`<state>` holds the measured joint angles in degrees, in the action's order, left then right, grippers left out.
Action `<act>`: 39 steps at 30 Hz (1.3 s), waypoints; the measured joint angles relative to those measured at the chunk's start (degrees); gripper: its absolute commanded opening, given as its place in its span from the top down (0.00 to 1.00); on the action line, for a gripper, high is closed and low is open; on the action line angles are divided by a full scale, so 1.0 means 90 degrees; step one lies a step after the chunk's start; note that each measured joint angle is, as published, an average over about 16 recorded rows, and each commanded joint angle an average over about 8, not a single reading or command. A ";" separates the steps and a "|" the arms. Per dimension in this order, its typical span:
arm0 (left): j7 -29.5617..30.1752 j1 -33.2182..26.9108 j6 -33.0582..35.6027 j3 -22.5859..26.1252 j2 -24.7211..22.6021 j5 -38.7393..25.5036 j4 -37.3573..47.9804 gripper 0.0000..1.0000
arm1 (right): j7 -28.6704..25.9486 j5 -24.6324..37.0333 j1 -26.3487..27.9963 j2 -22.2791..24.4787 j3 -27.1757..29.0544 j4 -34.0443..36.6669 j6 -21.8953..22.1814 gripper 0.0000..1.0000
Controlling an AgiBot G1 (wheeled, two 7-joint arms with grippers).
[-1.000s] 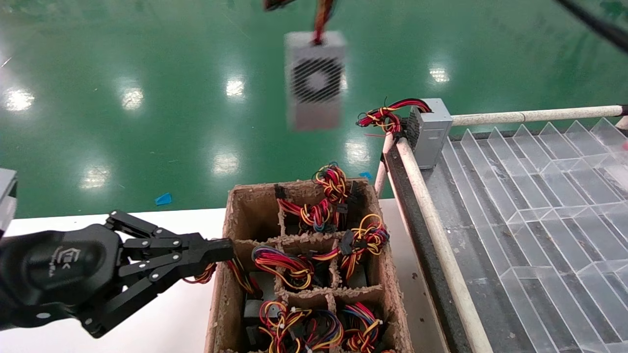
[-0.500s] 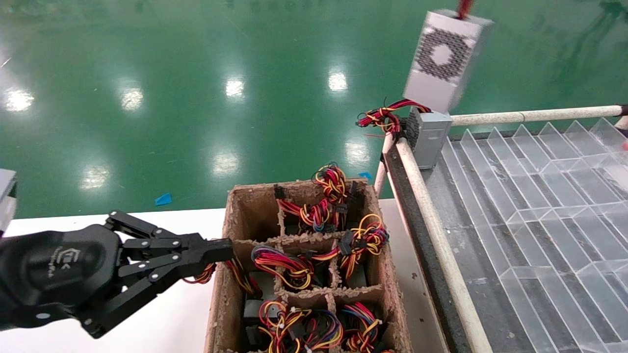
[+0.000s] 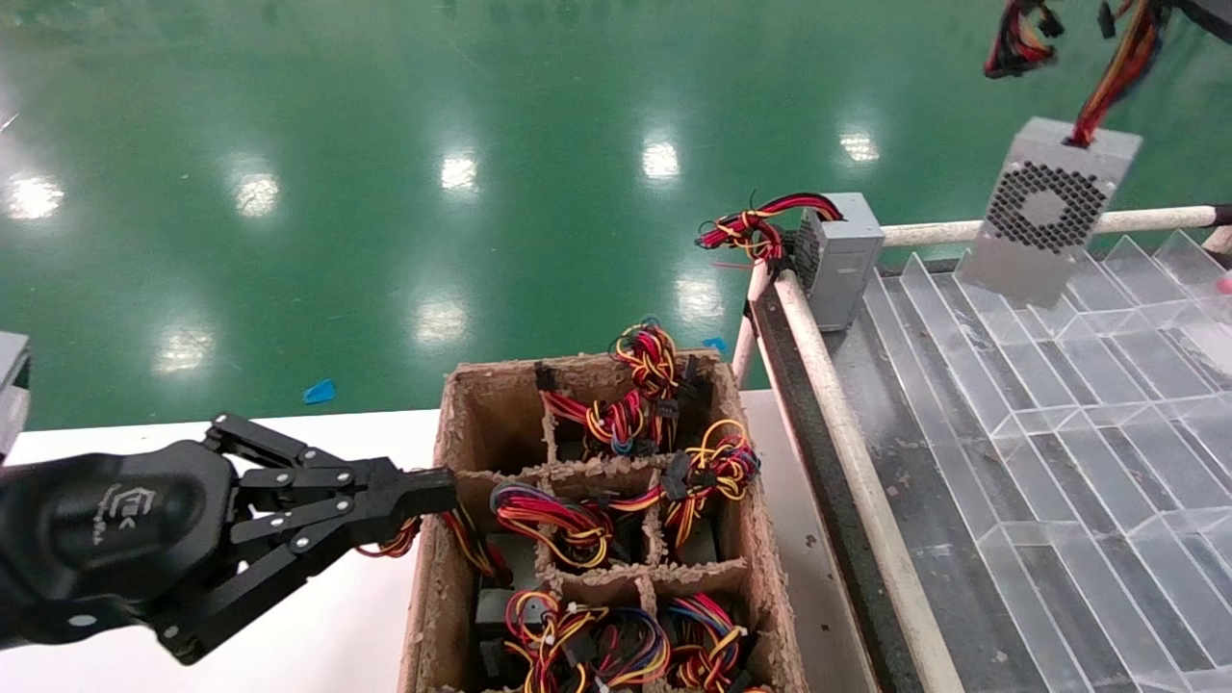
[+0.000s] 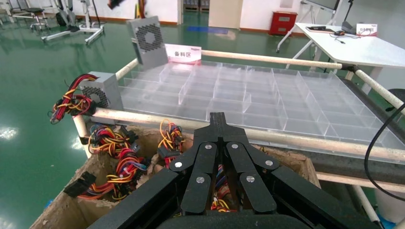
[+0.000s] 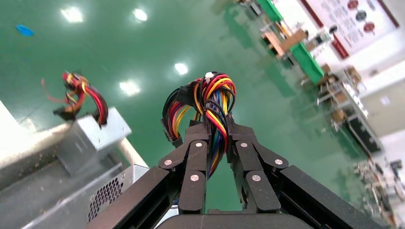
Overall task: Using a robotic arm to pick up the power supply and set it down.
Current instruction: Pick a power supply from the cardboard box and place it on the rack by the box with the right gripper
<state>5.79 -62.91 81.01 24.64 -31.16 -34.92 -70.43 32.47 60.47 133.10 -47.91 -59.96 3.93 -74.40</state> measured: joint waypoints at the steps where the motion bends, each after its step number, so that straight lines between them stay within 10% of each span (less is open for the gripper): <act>1: 0.0000 0.0000 0.0000 0.0000 0.0000 0.0000 0.0000 1.00 | -0.0010 -0.0014 -0.0062 0.0036 0.0011 0.0007 0.0026 1.00; 39: 0.0000 0.0000 0.0000 0.0000 0.0000 0.0000 0.0000 1.00 | -0.0276 -0.0459 -0.1398 -0.0388 0.0340 -0.0363 0.1662 1.00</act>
<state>5.79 -62.91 81.00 24.65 -31.16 -34.92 -70.43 29.98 56.34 120.52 -51.40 -56.90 0.67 -59.44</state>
